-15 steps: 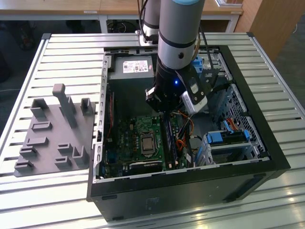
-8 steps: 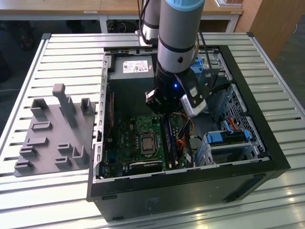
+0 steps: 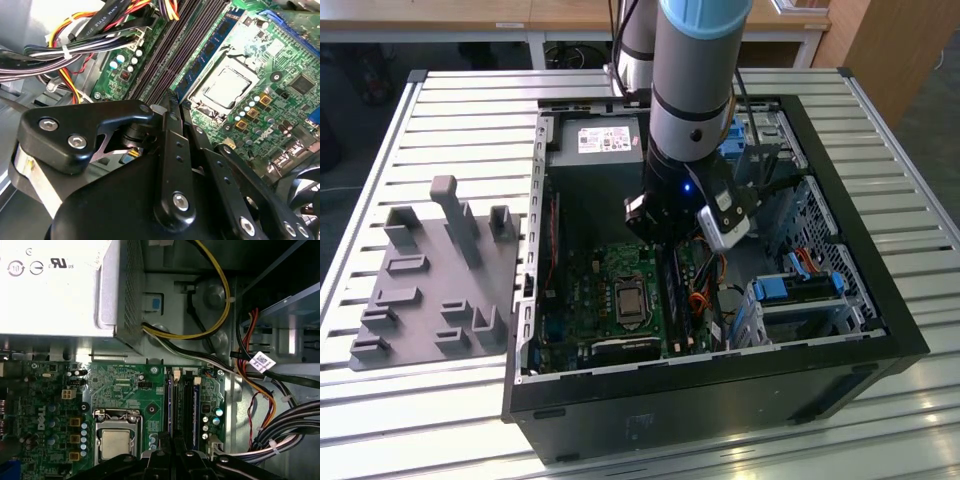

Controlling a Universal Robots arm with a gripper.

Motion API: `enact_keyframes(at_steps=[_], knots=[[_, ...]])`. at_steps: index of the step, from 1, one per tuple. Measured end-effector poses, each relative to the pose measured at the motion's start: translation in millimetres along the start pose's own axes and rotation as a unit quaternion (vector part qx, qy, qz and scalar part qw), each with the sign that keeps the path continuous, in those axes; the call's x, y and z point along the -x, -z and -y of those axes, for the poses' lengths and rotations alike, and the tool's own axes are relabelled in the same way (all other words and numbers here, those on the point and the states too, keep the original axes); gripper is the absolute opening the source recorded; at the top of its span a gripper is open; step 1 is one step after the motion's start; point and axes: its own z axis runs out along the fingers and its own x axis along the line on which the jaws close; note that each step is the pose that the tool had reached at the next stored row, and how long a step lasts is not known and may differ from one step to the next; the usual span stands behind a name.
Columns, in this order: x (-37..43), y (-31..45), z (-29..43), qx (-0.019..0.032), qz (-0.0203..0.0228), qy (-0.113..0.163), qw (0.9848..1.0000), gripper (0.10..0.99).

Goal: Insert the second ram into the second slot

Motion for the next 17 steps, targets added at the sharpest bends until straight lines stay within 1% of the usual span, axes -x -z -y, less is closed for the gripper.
enact_keyframes(at_steps=[5,17], knots=[[-0.1,-5.5,0.2,0.0001,0.0000,0.000,1.0000,0.137],[0.9,-16.0,0.9,0.0001,-0.0005,0.000,1.0000,0.137]])
